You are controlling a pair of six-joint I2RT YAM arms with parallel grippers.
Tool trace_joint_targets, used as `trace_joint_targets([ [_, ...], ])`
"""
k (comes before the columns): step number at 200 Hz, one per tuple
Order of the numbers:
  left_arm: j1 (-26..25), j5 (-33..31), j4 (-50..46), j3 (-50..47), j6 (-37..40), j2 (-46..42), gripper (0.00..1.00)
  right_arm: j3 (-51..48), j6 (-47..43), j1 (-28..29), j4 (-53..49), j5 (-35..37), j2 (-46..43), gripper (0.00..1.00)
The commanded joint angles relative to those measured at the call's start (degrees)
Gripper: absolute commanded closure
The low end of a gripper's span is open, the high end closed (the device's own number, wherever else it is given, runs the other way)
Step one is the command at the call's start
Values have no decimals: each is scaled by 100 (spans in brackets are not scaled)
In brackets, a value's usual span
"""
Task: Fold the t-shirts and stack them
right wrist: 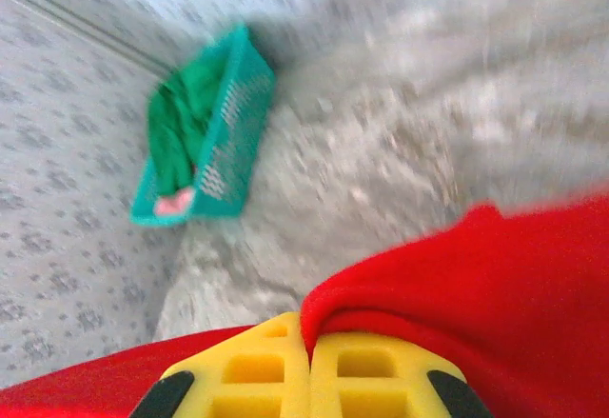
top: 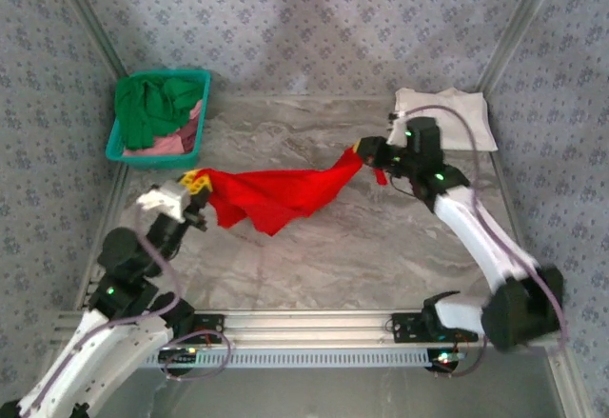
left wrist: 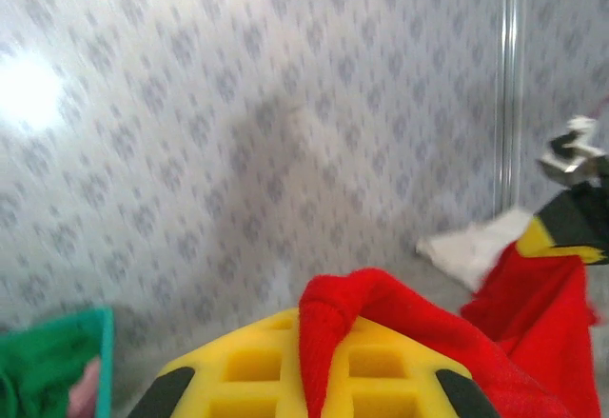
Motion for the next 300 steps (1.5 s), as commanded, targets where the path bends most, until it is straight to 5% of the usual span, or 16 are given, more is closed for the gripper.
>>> trace_joint_targets([
  [1, 39, 232, -156, 479, 314, -510, 100, -131, -616, -19, -1253, 739, -1055, 100],
  [58, 32, 1578, -689, 1841, 332, -150, 100, 851, -890, 561, -2660, 1718, -2690, 100],
  [98, 36, 1283, -976, 2226, 127, 257, 100, 1234, -797, 706, -3262, 2071, -2818, 100],
  [140, 65, -185, -333, 1605, 676, 1513, 100, 1330, -1220, 518, -3020, 2332, -1135, 100],
  [165, 694, 185, 1033, 668, 404, 2527, 100, 1293, -819, -189, -2116, 1594, 431, 94],
  [190, 1908, 1033, 2669, -133, -527, 4029, 39, 1798, -827, -423, -1672, 1591, 2150, 61],
  [207, 2174, 852, 2895, -58, -578, 4959, 20, 2607, -933, -591, -1888, 1263, 3321, 50],
  [232, 2171, 532, 1948, 418, -804, 5114, 16, 2974, -972, -614, -1944, 1002, 3677, 37],
  [274, 1965, 604, -948, 349, -2021, 3743, 12, 1091, -1316, -563, -1719, 1234, 1673, 32],
  [300, 1395, 736, -2316, -183, -3239, 3164, 8, -317, -1311, -632, -1557, 1567, 528, 28],
])
